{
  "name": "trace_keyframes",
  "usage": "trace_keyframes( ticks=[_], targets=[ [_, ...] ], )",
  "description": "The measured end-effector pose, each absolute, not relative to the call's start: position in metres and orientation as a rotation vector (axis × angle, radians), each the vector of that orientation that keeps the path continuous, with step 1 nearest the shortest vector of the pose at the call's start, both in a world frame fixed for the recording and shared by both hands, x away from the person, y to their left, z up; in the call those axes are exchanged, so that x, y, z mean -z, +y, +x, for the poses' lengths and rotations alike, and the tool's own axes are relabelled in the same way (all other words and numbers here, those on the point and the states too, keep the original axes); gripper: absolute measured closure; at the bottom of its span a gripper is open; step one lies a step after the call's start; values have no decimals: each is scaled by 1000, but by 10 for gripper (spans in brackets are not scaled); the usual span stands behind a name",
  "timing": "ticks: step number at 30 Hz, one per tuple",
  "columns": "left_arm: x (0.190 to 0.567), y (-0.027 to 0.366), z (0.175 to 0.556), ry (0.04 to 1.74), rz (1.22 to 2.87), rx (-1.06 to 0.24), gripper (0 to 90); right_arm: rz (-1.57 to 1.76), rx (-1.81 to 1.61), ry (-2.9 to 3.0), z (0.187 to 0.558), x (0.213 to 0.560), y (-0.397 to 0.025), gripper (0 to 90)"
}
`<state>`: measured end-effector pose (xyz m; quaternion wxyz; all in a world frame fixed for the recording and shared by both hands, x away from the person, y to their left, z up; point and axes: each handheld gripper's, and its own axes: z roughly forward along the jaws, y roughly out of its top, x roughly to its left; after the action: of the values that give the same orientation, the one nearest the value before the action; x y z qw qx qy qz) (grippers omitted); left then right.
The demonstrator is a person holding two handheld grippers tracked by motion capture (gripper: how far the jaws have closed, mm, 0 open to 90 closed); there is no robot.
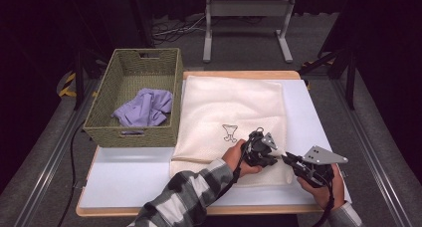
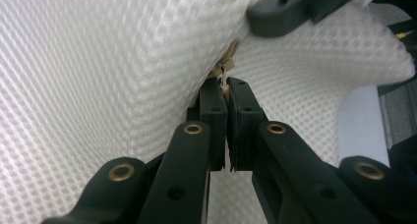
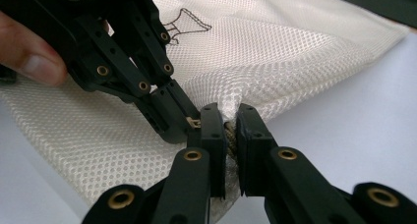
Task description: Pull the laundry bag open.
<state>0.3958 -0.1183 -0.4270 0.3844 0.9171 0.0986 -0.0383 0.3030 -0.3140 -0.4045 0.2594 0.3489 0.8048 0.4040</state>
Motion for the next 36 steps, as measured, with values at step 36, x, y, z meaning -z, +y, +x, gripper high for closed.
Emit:
trace_keyframes(
  ticks=[36],
  targets=[
    [437, -34, 382, 343, 2377, 62, 872, 999, -1140, 2119, 303, 401, -322, 837]
  ],
)
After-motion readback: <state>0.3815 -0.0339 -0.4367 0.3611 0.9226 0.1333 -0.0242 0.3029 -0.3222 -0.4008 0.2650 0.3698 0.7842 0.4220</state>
